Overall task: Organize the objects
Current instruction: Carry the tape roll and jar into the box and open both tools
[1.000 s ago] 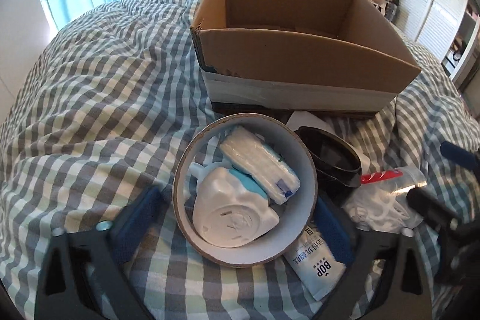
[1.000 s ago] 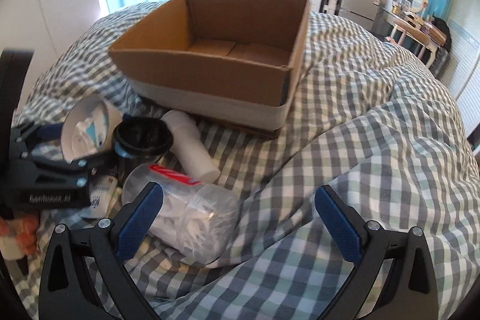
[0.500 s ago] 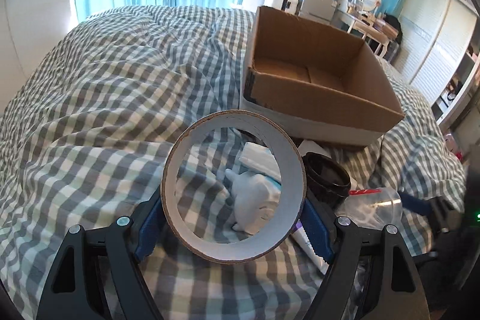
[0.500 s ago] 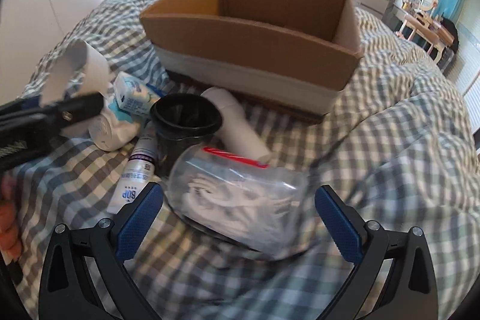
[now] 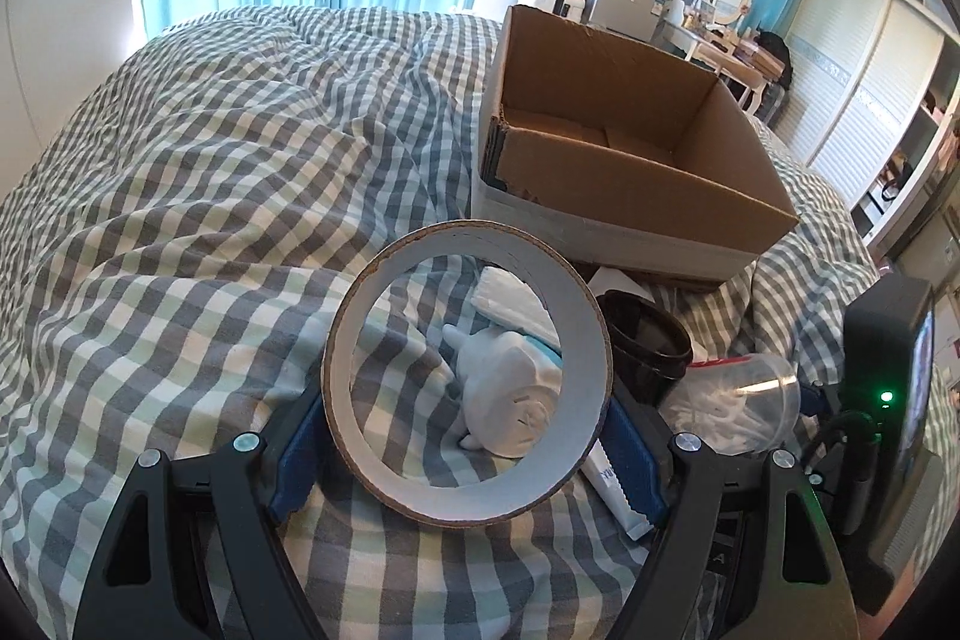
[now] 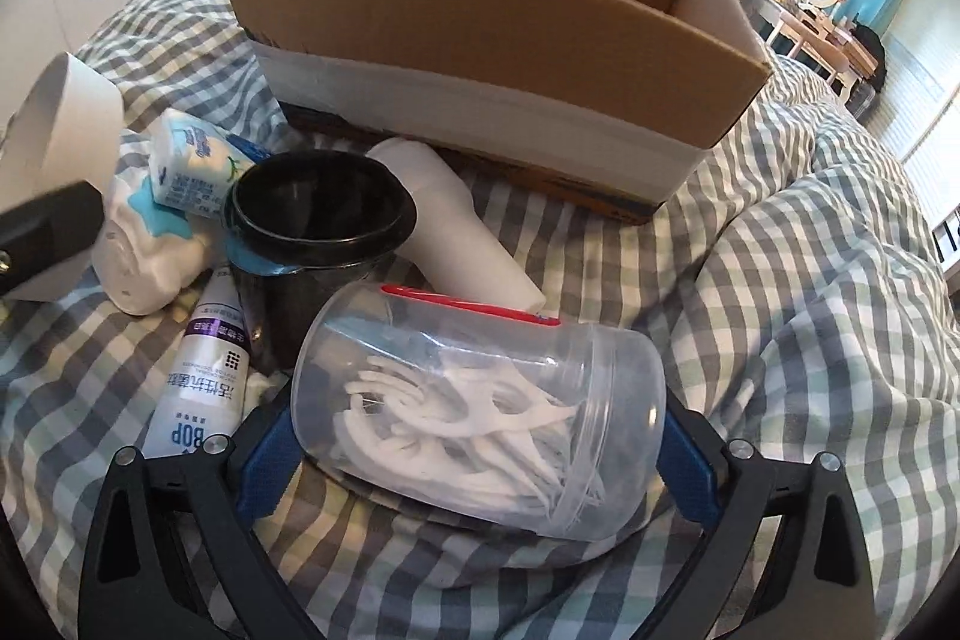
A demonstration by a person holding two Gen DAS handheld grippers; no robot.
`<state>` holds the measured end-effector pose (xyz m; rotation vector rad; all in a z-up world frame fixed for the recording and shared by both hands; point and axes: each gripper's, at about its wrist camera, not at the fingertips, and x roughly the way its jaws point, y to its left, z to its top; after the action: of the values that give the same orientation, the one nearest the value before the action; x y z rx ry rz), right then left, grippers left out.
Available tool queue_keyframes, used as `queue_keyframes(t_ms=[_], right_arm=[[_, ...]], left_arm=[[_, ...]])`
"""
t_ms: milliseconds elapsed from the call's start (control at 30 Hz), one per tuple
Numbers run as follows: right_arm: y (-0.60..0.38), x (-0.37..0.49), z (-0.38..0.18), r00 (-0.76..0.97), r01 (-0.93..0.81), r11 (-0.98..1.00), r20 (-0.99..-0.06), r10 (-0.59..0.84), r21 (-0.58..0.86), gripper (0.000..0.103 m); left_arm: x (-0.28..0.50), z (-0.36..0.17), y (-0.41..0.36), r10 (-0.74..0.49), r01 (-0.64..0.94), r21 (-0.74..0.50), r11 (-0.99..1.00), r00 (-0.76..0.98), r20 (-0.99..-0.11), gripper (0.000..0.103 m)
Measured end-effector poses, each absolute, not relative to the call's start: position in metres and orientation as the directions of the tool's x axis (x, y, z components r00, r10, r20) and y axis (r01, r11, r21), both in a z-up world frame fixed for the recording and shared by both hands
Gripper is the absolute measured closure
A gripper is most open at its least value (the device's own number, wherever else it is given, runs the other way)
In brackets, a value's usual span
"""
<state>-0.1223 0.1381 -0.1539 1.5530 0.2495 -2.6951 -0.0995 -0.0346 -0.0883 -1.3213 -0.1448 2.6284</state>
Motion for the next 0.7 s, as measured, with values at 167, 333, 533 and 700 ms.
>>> queue_keyframes(t_ms=[167, 333, 533, 700], right_arm=[[0.142, -0.113, -0.141, -0.541, 0.105, -0.989, -0.841, 0.028, -0.101, 0.005], [0.143, -0.095, -0.117, -0.604, 0.107, -0.991, -0.797, 0.001, -0.082, 0.005], [0.15, -0.074, -0.086, -0.667, 0.11, -0.99, -0.745, -0.005, -0.091, 0.005], [0.16, -0.065, -0.048, -0.712, 0.127, -0.989, -0.702, -0.034, -0.08, 0.005]], left_arm=[[-0.092, -0.084, -0.029, 0.202, -0.138, -0.148, -0.979, -0.599, -0.775, 0.021], [-0.081, -0.071, -0.024, 0.177, -0.145, -0.11, -0.983, -0.629, -0.757, 0.021], [-0.071, -0.051, -0.023, 0.149, -0.144, -0.07, -0.987, -0.667, -0.73, 0.021], [-0.069, -0.026, -0.018, 0.134, -0.141, -0.047, -0.989, -0.705, -0.696, 0.021]])
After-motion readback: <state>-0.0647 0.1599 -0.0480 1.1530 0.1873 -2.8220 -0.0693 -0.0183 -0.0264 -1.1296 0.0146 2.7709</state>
